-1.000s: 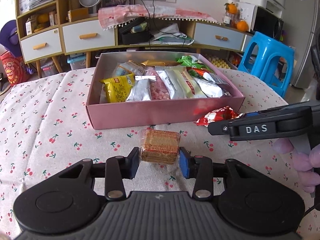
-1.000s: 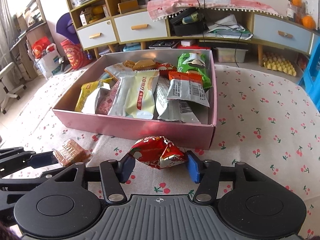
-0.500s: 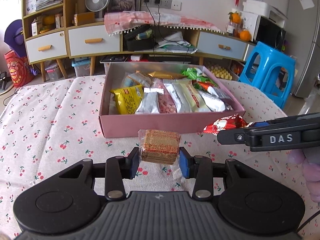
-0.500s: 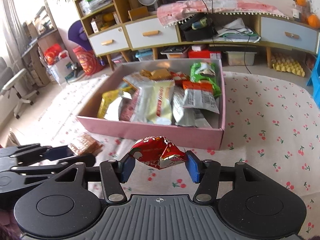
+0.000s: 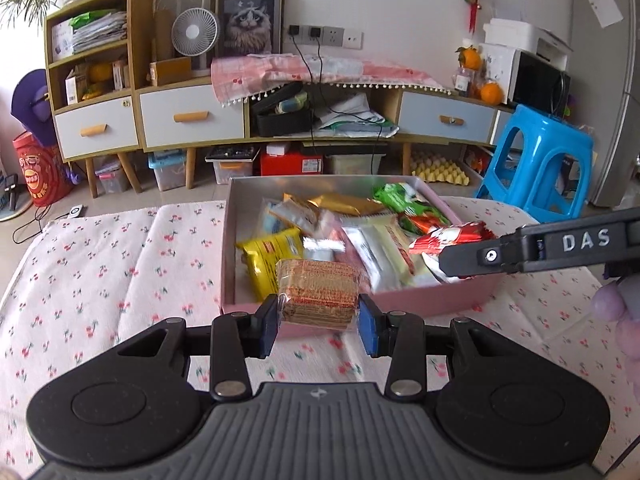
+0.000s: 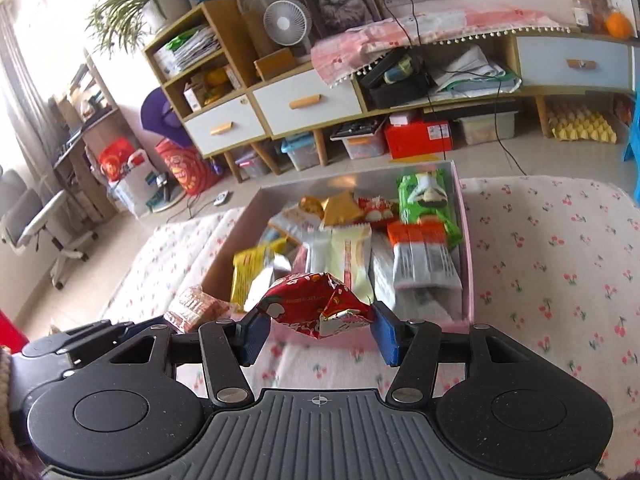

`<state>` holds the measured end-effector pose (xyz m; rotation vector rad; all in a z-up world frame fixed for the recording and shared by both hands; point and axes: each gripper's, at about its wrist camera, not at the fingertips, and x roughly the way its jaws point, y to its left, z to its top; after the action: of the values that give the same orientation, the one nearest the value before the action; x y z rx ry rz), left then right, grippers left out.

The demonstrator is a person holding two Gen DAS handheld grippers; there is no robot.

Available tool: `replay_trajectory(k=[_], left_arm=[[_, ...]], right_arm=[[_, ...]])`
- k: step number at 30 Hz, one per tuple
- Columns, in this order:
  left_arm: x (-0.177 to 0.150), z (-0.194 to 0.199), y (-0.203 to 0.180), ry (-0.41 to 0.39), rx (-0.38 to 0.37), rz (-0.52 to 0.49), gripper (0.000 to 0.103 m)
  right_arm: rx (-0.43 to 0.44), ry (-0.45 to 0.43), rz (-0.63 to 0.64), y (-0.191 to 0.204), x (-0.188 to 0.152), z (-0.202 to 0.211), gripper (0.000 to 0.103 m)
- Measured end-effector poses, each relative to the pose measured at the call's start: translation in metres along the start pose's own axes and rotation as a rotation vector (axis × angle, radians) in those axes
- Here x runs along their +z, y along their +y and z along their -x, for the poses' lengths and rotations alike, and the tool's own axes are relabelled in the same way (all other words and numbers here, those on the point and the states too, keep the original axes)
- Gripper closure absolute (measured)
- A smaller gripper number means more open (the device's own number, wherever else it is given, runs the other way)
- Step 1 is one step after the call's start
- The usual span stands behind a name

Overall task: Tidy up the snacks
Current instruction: 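Lift both held snacks and carry them over the pink box, then lower both snacks into the pink box and open both tools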

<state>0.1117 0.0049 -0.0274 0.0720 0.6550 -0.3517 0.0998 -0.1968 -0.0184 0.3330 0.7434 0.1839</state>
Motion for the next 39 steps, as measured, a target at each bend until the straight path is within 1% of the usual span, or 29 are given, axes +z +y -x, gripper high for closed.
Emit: replay_trajectory(k=[5, 10, 14, 21, 28, 31, 35, 39], left_arm=[[0.007, -0.020, 0.008, 0.005, 0.008, 0.001, 0.065], [0.014, -0.036, 0.017, -0.005, -0.007, 0.015, 0.065], [0.016, -0.043, 0.023, -0.013, -0.026, 0.017, 0.065], [0.012, -0.052, 0.029, -0.016, -0.050, -0.023, 0.065], [0.011, -0.057, 0.032, -0.031, -0.065, -0.060, 0.064], [0.011, -0.057, 0.032, -0.036, -0.073, -0.062, 0.063], [0.009, -0.057, 0.031, -0.041, -0.073, -0.072, 0.060], [0.010, -0.059, 0.032, -0.045, -0.071, -0.069, 0.058]], right_arm=[[0.021, 0.003, -0.027, 0.003, 0.030, -0.024, 0.049], [0.044, 0.037, -0.037, 0.008, 0.056, -0.058, 0.049], [0.037, 0.068, -0.014, 0.016, 0.071, -0.092, 0.049], [0.042, 0.104, 0.020, 0.033, 0.086, -0.137, 0.048], [0.009, 0.115, 0.051, 0.043, 0.092, -0.162, 0.048], [0.002, 0.116, 0.052, 0.044, 0.095, -0.167, 0.045], [0.011, 0.124, 0.032, 0.045, 0.095, -0.170, 0.033], [0.020, 0.126, 0.022, 0.044, 0.096, -0.170, 0.030]])
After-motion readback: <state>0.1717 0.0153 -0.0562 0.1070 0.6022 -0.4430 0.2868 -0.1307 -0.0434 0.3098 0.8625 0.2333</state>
